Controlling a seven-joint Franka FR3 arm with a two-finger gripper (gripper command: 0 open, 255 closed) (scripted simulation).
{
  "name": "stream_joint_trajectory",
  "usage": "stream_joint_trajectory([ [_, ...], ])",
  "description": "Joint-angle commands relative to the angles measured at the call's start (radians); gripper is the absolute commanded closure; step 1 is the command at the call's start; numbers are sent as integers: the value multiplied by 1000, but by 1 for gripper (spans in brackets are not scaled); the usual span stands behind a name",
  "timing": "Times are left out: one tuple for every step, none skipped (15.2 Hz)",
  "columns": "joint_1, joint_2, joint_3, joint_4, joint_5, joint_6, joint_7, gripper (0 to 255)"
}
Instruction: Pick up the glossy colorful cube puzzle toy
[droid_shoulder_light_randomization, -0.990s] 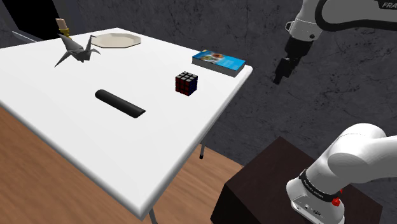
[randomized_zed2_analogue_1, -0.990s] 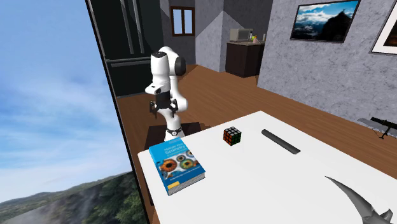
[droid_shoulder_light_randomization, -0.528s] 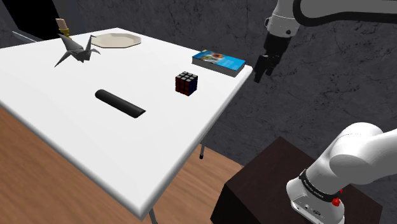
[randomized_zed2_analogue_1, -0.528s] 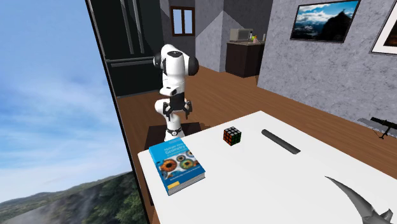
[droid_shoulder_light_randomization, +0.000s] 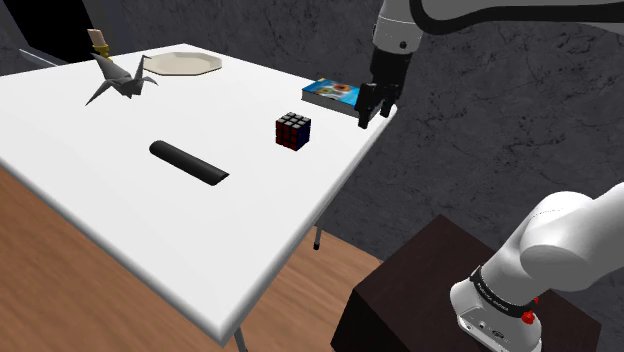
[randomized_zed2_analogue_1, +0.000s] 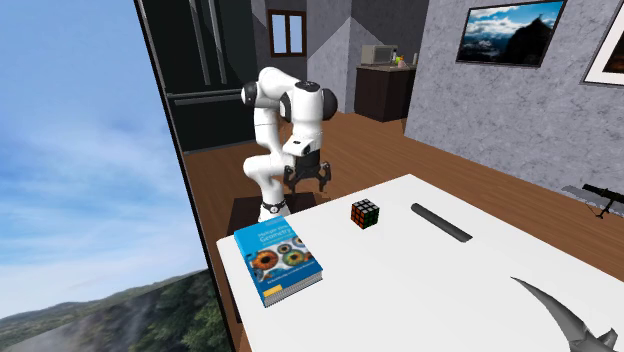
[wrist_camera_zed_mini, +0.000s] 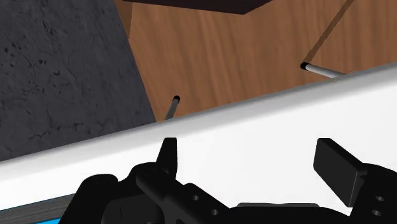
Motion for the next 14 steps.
stream_joint_trajectory([
  [9, 68, 30, 67, 1, 0, 38, 0],
  [14, 99, 45, 99, 0, -1, 56, 0],
  [18, 131, 59, 131, -2, -2, 75, 0],
  [23, 163, 73, 166, -5, -5, 93, 0],
  [28, 196, 86, 201, -10, -8, 112, 0],
  [34, 230, 100, 238, -15, -12, 131, 0],
  [40, 265, 113, 277, -22, -17, 151, 0],
  [46, 300, 126, 317, -30, -23, 170, 0],
  [54, 337, 138, 358, -39, -31, 190, 0],
  [63, 374, 149, 402, -50, -39, 209, 0],
  [72, 413, 160, 448, -61, -49, 229, 0],
  [83, 452, 171, 496, -74, -60, 248, 0],
  [95, 493, 180, 546, -88, -72, 267, 0],
  [97, 498, 180, 553, -89, -74, 270, 0],
])
